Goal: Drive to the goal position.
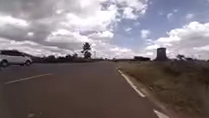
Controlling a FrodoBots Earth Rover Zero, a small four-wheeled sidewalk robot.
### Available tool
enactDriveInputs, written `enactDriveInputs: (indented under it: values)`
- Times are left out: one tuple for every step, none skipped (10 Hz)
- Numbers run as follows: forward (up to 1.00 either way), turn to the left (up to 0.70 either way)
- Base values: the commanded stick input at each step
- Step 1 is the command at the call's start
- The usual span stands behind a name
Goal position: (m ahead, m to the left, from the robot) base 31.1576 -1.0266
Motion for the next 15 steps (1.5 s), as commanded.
enactDriveInputs:
  values:
    - [0.70,0.00]
    - [0.70,0.00]
    - [0.70,0.00]
    - [0.70,0.00]
    - [0.70,0.00]
    - [0.70,-0.14]
    - [0.70,-0.28]
    - [0.70,-0.28]
    - [0.70,-0.28]
    - [0.70,0.00]
    - [0.70,0.00]
    - [0.70,0.00]
    - [0.70,0.00]
    - [0.70,0.00]
    - [0.70,0.00]
